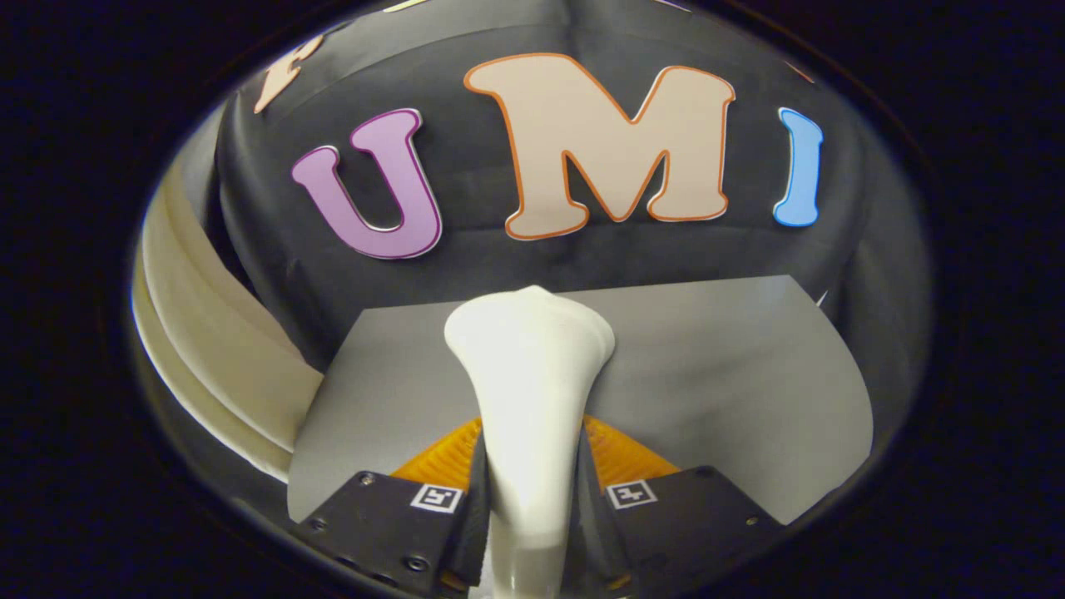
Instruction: Iron the clothes twice with a garment steamer, once on the left side and once on the right side.
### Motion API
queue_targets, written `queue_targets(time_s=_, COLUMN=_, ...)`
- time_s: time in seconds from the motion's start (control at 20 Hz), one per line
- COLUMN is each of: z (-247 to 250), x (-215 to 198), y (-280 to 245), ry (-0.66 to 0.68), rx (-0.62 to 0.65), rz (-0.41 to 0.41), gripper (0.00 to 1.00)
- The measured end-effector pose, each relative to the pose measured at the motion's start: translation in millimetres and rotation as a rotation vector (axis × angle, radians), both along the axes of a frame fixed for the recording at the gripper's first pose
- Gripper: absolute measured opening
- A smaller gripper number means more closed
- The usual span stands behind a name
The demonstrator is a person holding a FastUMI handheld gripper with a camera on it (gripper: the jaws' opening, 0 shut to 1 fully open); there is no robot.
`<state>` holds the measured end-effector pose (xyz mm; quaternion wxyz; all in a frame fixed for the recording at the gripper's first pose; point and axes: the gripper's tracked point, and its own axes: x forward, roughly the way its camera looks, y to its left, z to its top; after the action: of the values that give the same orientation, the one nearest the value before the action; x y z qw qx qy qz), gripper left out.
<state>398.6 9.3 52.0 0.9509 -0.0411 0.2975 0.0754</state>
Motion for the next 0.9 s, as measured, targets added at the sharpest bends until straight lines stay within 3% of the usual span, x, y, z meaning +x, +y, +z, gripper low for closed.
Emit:
queue_targets(time_s=0.1, z=13, x=-6, y=0, ry=-0.091, rx=0.015, rz=0.012, gripper=0.47)
queue_targets(time_s=0.3, z=15, x=-47, y=-4, ry=-0.151, rx=0.019, rz=0.072, gripper=0.43)
queue_targets(time_s=0.9, z=23, x=-171, y=-29, ry=-0.384, rx=0.089, rz=0.014, gripper=0.4)
